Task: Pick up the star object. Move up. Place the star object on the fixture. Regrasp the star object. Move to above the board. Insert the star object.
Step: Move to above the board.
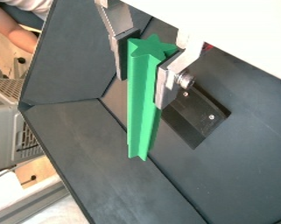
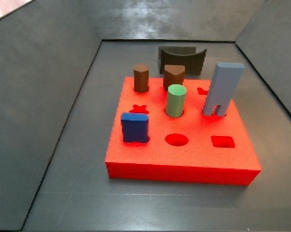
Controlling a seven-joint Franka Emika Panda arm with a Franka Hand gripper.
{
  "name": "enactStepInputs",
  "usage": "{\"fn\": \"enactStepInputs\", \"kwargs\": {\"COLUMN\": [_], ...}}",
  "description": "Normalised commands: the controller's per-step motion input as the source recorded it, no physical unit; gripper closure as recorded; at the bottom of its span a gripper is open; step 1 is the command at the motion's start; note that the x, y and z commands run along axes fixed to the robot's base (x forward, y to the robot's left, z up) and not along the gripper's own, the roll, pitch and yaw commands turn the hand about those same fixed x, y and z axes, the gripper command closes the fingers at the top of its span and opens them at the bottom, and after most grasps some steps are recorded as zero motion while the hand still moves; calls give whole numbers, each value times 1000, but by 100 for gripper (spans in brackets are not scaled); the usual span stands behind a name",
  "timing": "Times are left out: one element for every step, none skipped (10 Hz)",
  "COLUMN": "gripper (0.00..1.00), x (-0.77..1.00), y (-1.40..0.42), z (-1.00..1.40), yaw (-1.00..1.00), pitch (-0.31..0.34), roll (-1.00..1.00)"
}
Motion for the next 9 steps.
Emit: {"fn": "enactStepInputs", "kwargs": {"gripper": [100, 100, 100, 100, 100, 100, 100, 100, 100], "x": [-784, -788, -868, -905, -940, -964, -613, -444, -221], "y": [-1000, -1000, -1000, -1000, -1000, -1000, -581, -394, -162], "z": [159, 158, 179, 156, 155, 157, 89, 55, 29], "yaw": [-126, -125, -127, -127, -134, -141, -151, -156, -163], "pitch": [-93, -97, -124, -134, -138, -133, -129, -123, -95], "roll": [-1000, -1000, -1000, -1000, -1000, -1000, -1000, -1000, -1000]}}
